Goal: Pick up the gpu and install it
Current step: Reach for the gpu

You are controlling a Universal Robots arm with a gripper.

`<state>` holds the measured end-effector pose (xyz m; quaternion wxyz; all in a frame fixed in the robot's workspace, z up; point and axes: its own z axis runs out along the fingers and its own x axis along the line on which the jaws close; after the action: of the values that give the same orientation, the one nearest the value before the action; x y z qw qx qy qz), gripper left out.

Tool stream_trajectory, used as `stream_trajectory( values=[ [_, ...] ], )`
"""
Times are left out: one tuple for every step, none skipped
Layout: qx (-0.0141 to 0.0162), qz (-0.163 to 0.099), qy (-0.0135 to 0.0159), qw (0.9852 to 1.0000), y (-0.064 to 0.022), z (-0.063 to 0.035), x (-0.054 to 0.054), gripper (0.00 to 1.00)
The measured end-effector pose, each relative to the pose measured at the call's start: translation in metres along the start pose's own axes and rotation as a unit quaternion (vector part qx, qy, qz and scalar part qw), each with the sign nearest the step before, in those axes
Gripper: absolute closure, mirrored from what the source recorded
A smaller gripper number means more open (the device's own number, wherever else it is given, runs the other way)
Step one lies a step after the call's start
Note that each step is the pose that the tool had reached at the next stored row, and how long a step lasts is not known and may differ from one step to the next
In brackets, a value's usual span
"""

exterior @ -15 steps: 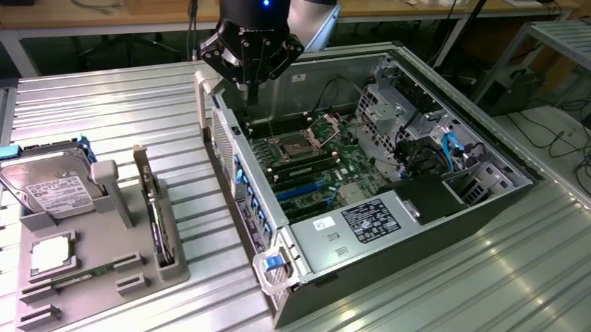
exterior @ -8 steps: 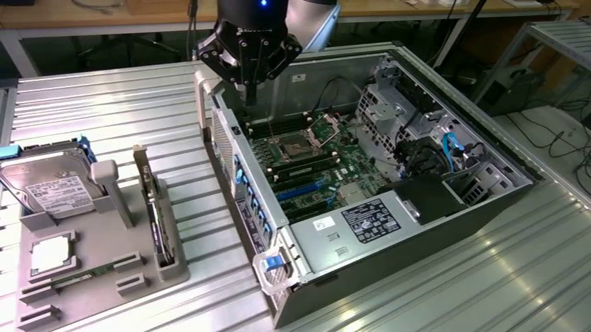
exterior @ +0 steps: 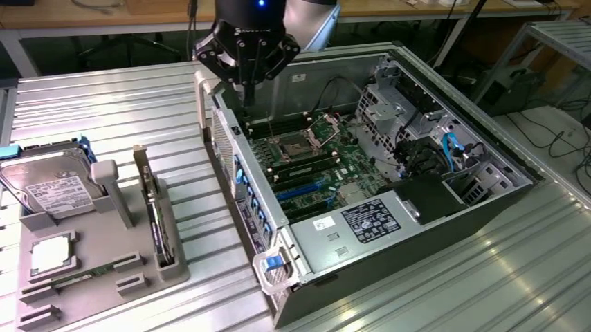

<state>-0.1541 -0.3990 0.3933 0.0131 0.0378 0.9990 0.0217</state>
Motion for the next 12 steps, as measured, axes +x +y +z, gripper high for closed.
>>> stream_trajectory(
  values=[
    [0.0001,0.000,0.0000,1.0000,0.0000,-0.0001,0.000,0.89],
    [0.0000,0.000,0.0000,1.0000,0.0000,0.0000,0.001,0.89],
    [0.0000,0.000,0.0000,1.0000,-0.0001,-0.0001,0.001,0.89],
    [0.0000,0.000,0.0000,1.0000,-0.0001,0.0000,0.001,0.89],
    [0.0000,0.000,0.0000,1.0000,-0.0002,-0.0001,0.002,0.89],
    [0.0000,0.000,0.0000,1.0000,-0.0002,-0.0001,0.002,0.89],
    [0.0000,0.000,0.0000,1.0000,-0.0003,-0.0001,0.003,0.89],
    [0.0000,0.000,0.0000,1.0000,-0.0005,-0.0002,0.005,0.89],
    [0.0001,0.000,0.0000,1.0000,-0.0007,-0.0002,0.007,0.89],
    [0.0000,0.000,0.0001,1.0000,-0.0008,-0.0003,0.008,0.89],
    [0.0000,0.000,0.0000,1.0000,-0.0010,-0.0003,0.010,0.89],
    [0.0000,-0.001,0.0001,1.0000,-0.0011,-0.0004,0.012,0.89]
  ],
)
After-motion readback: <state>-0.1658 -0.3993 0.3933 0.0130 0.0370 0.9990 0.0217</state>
